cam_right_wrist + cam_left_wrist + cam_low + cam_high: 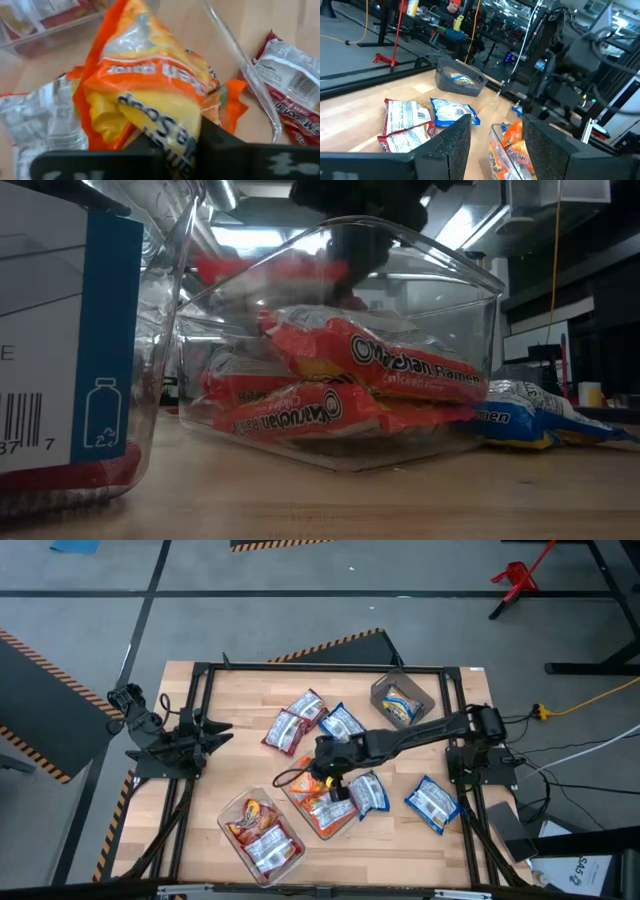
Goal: Sort Maruchan noodles
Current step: Put the orange noodle pack into the the top transparent bin
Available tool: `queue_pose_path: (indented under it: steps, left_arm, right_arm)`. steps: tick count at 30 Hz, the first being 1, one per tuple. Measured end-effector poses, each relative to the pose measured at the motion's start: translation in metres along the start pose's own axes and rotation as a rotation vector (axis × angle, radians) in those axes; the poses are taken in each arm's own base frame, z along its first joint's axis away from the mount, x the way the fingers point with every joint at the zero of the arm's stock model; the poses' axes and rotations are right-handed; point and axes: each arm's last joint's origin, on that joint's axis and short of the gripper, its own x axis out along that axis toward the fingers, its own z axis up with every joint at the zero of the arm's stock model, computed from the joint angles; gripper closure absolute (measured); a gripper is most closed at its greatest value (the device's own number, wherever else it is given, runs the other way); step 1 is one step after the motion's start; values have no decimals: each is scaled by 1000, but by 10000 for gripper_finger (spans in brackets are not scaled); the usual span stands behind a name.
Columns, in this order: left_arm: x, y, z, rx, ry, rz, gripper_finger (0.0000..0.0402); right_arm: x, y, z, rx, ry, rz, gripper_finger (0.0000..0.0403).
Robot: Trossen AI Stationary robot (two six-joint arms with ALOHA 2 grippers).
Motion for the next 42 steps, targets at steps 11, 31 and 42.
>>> queue_pose_path:
  steps: [11, 31, 42]
  left_arm:
    - [0, 0, 0, 3, 1, 1, 230]
    - [0, 1, -2, 20, 10, 7, 230]
    - [0, 1, -2, 16, 7, 12, 230]
  right_arm:
    - [-15, 1, 12, 10, -36, 95, 180]
    - [11, 11, 3, 31, -162, 210, 369]
    - [11, 9, 1, 10, -149, 151, 378]
